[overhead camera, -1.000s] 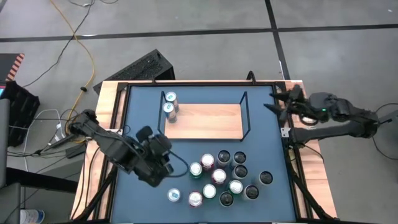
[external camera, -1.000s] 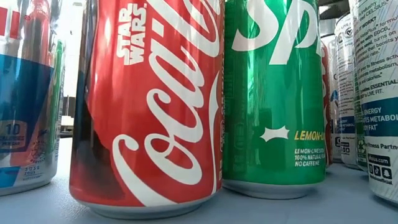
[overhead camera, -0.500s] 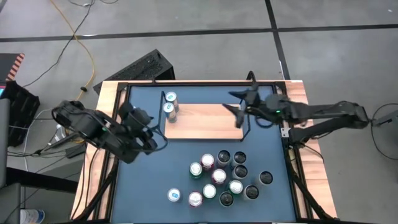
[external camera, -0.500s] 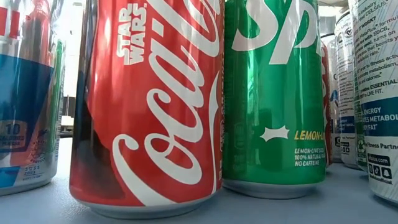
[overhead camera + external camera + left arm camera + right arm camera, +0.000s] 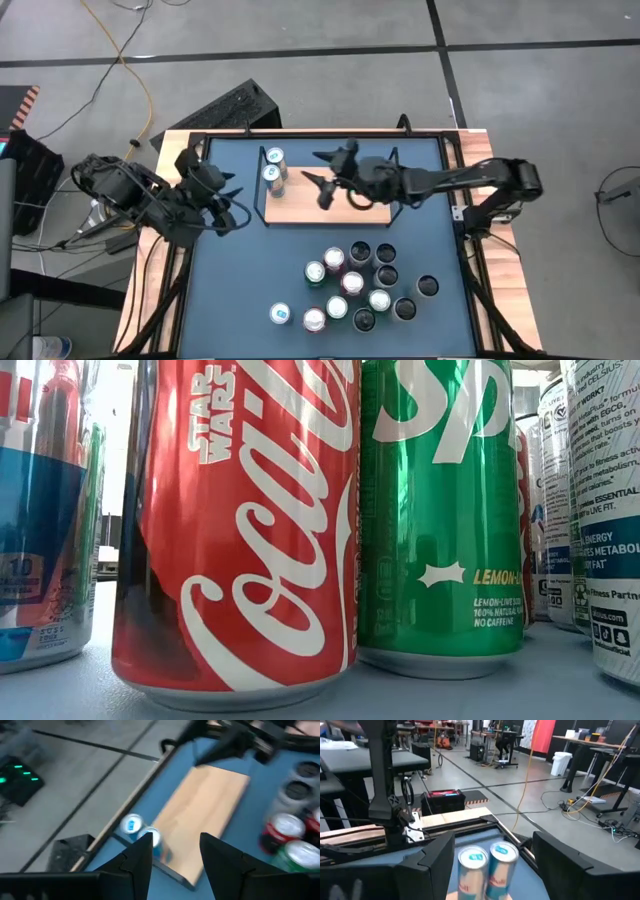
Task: Place canned beverage on shelf
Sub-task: Put the top blue soda can on the shelf aligned with the other blue soda can
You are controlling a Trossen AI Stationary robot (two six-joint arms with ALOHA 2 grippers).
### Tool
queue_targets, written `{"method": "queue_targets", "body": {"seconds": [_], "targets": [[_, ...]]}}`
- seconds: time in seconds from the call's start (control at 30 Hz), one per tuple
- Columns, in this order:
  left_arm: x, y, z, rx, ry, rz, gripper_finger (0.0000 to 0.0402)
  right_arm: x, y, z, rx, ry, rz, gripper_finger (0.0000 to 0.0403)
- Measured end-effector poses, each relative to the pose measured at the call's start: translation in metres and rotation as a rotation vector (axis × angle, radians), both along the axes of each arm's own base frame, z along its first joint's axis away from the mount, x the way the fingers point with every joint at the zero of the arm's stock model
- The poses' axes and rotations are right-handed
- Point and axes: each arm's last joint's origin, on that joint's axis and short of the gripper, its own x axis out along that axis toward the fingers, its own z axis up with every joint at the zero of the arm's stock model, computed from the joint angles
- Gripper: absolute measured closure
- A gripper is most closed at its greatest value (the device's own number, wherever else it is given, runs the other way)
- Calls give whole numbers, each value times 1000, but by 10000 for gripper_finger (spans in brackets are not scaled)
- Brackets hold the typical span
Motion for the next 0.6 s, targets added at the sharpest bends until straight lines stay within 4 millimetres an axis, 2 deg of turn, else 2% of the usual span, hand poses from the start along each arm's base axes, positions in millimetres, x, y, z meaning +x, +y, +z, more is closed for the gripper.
{"method": "queue_targets", "body": {"seconds": [0.13, 0.23, 0.33, 0.4, 0.47, 0.6], "targets": [[-23, 22, -24, -34, 3, 100, 284, 14, 6, 20, -58, 71, 23, 142], [-47, 37, -50, -85, -40, 198, 318, 13, 12, 41, -103, 130, 46, 142], [-64, 47, -73, -140, -189, 285, 359, 6, 18, 67, -138, 140, 66, 142], [-69, 50, -88, -175, -283, 320, 388, -3, 22, 84, -164, 138, 79, 142], [-68, 52, -105, -189, -350, 349, 397, -12, 25, 105, -190, 92, 81, 142], [-62, 57, -142, -192, -337, 443, 401, -36, 28, 137, -227, 14, 68, 143]]}}
